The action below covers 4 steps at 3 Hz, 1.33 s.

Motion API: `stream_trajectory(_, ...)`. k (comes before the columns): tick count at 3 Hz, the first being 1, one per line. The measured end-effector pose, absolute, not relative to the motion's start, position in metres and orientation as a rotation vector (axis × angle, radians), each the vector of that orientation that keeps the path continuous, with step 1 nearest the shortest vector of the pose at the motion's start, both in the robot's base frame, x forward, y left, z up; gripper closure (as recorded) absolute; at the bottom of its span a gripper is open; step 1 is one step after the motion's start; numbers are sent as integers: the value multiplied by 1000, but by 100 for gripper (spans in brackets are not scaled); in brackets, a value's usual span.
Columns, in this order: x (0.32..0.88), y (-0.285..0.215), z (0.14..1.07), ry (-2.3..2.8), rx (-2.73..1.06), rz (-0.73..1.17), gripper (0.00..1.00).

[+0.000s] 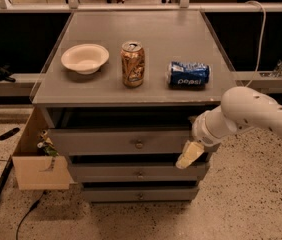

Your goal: Open top drawer

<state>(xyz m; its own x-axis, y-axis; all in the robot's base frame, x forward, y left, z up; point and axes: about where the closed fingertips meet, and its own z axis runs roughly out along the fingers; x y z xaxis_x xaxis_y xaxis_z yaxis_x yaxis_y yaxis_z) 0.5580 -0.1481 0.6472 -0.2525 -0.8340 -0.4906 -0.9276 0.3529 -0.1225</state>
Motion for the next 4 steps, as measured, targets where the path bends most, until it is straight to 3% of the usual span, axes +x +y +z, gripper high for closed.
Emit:
stream_trajectory(1,558,-148,647,2146,-1531,262,25)
stream_trajectory(2,558,-148,647,2146,-1532,262,56)
stream_trajectory(4,562,-149,651,2146,-1531,262,100)
